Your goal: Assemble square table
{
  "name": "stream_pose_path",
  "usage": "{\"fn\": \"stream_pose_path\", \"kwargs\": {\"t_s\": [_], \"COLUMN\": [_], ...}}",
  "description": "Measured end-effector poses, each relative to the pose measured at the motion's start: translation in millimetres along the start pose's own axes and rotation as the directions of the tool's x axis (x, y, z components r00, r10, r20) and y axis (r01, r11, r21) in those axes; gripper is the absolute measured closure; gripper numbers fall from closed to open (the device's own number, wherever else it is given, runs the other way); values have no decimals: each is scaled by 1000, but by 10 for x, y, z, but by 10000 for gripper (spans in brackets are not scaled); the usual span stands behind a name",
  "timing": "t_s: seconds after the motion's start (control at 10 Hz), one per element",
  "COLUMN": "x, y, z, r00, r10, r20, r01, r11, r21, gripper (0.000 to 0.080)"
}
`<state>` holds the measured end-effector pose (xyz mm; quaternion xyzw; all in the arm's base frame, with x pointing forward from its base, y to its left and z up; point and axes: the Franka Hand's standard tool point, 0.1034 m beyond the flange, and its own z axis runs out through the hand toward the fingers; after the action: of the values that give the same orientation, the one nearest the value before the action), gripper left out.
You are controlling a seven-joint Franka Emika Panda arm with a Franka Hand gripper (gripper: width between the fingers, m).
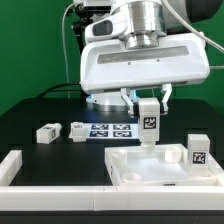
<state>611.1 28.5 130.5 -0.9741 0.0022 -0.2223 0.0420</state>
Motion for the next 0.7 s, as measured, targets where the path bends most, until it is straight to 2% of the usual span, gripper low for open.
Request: {"fn": "stream_pose_path", "kwargs": {"t_s": [0.1,0.2,0.3,0.4,0.6,0.7], "x": [-9,-68,-121,-92,-36,-44], "y": [28,178,210,249,343,317], "z": [10,77,177,238,289,298], "r00": [1000,999,999,999,999,999], "r10": [-10,-39,-31,-32,-29,-20], "r20": [-5,-30,-21,-22,-26,-25], "r01": [10,37,30,31,27,18], "r11": [1000,998,998,998,998,998], "r21": [-7,-48,-51,-53,-59,-56], "gripper": [509,509,509,509,509,509]}}
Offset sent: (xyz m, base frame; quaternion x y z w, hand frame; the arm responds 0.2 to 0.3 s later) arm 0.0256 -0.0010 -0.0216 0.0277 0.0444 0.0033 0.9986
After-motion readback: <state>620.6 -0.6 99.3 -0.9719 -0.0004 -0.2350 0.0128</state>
